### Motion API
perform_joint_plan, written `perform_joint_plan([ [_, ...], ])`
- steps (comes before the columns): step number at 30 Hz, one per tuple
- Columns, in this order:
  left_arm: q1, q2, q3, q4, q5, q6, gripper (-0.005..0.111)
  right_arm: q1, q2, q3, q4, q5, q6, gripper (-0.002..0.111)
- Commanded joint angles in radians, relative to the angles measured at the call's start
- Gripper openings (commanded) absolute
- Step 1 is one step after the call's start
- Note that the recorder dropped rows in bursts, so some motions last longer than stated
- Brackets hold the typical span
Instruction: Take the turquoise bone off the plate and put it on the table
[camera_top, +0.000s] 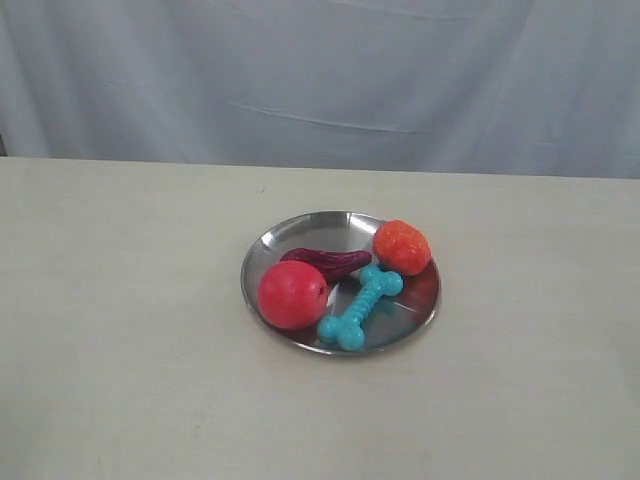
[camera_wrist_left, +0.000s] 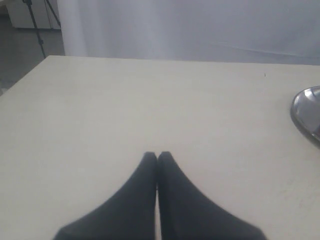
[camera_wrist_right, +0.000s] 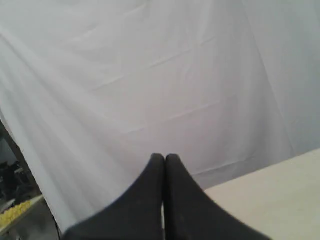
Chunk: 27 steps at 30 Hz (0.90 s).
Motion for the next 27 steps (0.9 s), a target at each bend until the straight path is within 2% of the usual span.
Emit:
perform_joint_plan([
  [1, 0.004, -0.001, 0.003, -0.005, -0.005, -0.004, 0.000, 0.029, 0.172, -0.123, -0.014, 0.128, 0.004, -0.001],
  [2, 0.004, -0.001, 0.003, -0.005, -0.005, -0.004, 0.000, 0.039, 0.199, -0.152, -0.014, 0.145, 0.004, -0.001],
  [5, 0.004, -0.001, 0.003, -0.005, -0.005, -0.004, 0.000, 0.179, 0.456, -0.291, -0.014, 0.217, -0.068, -0.001],
  [10, 0.004, -0.001, 0.003, -0.005, -0.005, -0.004, 0.000, 0.343, 0.739, -0.462, -0.014, 0.266, -0.171, -0.001],
  [12, 0.004, -0.001, 0.003, -0.005, -0.005, -0.004, 0.000, 0.377, 0.843, -0.540, -0.014, 0.326, -0.204, -0.001],
  [16, 0.004, -0.001, 0.003, -0.005, -0.005, -0.004, 0.000, 0.399, 1.173, -0.813, -0.017, 0.602, -0.274, 0.000],
  [22, 0.004, -0.001, 0.003, -0.005, -0.005, -0.004, 0.000, 0.399, 1.493, -1.023, -0.017, 0.669, -0.330, 0.000],
  [24, 0.004, -0.001, 0.003, -0.005, -0.005, -0.004, 0.000, 0.399, 1.575, -1.064, -0.013, 0.663, -0.330, 0.008],
  [26, 0.004, -0.001, 0.003, -0.005, -0.005, -0.004, 0.000, 0.399, 1.668, -1.101, -0.013, 0.661, -0.330, 0.038],
  [27, 0.004, -0.001, 0.003, -0.005, -0.005, -0.004, 0.000, 0.399, 1.689, -1.112, -0.013, 0.661, -0.330, 0.046],
])
